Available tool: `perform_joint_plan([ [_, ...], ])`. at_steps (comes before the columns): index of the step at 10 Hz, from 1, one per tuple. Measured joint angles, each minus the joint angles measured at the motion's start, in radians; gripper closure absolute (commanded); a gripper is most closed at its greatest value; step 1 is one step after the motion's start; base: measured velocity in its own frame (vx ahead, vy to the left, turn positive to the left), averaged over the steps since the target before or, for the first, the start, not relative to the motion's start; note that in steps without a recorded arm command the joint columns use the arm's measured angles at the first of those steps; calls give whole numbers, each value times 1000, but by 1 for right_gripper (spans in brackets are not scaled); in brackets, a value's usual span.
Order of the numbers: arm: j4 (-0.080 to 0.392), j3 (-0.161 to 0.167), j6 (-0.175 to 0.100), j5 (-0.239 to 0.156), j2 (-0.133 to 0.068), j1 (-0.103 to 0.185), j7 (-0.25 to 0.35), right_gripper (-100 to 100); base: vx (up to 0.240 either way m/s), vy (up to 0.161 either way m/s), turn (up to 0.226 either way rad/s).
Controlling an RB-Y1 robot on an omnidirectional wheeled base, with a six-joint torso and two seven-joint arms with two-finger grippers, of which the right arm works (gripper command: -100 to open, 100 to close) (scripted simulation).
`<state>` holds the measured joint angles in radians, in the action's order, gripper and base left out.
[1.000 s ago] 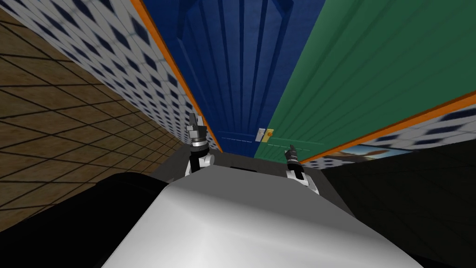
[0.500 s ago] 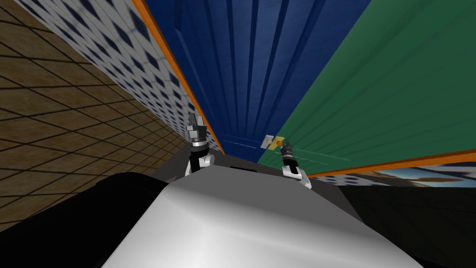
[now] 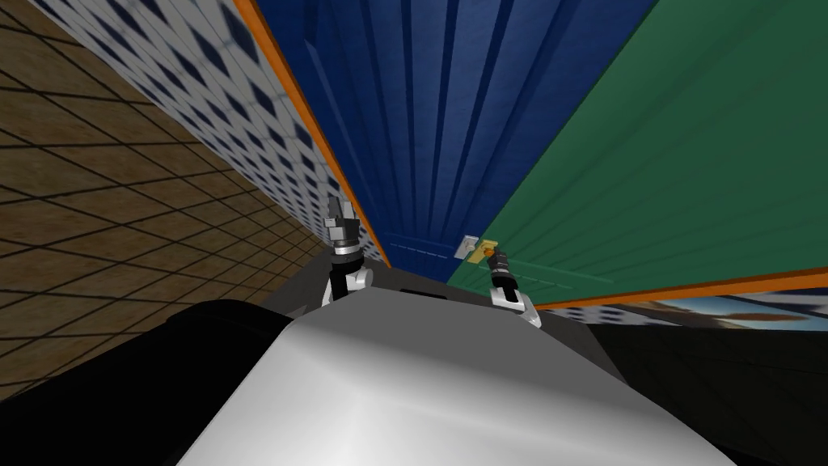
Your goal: Pull the door open
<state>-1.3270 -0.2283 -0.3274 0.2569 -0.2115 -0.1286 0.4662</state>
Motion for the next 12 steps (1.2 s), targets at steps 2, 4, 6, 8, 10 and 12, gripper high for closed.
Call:
perform_joint_plan([
  [2,2,1,1,0,1,-2,0,100,-60,-34,-56],
  [4,2,-18,2,-3,-18,-28,7,-100,-204,-81,-101],
  [6,-7,-18,-5,-1,-23,-46,16,-100,-185,48,8],
  [8,-26,-1,-13,6,-20,-57,28,-100,-200,96,41],
  [10,-59,26,-21,15,-12,-70,40,-100,-138,75,49],
  [12,-55,13,-16,12,-20,-78,41,-100,-16,-45,-160],
])
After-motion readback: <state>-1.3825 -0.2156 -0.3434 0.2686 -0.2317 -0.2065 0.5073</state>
